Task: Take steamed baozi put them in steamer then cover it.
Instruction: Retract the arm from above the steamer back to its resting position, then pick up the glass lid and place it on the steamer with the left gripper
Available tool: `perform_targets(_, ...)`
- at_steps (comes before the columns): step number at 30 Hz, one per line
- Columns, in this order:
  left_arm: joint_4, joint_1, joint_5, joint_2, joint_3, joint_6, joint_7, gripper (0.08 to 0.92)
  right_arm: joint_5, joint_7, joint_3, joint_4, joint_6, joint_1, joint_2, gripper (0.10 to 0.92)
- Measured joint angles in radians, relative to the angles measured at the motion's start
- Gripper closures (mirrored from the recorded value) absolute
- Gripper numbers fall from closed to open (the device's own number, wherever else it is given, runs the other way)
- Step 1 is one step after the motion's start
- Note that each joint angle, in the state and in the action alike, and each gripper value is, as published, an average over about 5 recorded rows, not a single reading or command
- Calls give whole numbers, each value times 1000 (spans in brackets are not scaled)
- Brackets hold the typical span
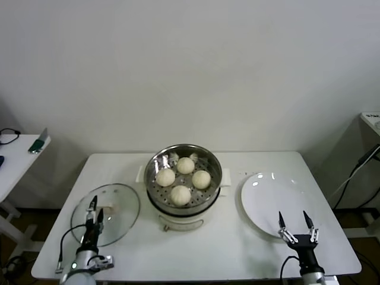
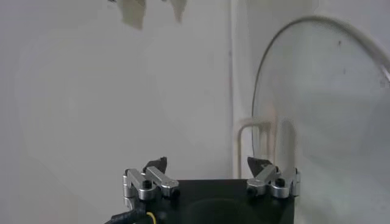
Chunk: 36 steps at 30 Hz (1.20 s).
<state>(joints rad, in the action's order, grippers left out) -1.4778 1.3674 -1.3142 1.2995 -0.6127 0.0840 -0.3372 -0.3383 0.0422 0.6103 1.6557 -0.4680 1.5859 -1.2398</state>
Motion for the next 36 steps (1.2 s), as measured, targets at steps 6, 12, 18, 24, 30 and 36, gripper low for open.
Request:
perform_targets(6, 40, -38, -16, -4, 4, 28, 20, 240, 9, -3, 1, 11, -3, 4, -12, 203)
perform_targets(12, 55, -53, -22, -4, 8, 41, 29, 412, 17, -4, 1, 11, -6, 4, -22, 203)
perform_targets(18, 66, -62, -25, 2, 12, 45, 35, 585, 25, -7, -2, 13, -7, 4, -29, 203)
perform_targets(24, 59, -63, -12, -2, 13, 45, 38, 758, 27, -10, 0, 14, -8, 0, -30, 203)
perform_targets(30, 21, -54, 25, -17, 13, 48, 48, 864, 32, -13, -1, 10, -8, -7, -31, 203)
perform_targets(36, -73, -31, 83, -48, 11, 76, 85, 864, 36, -17, 1, 6, -7, -12, -28, 203)
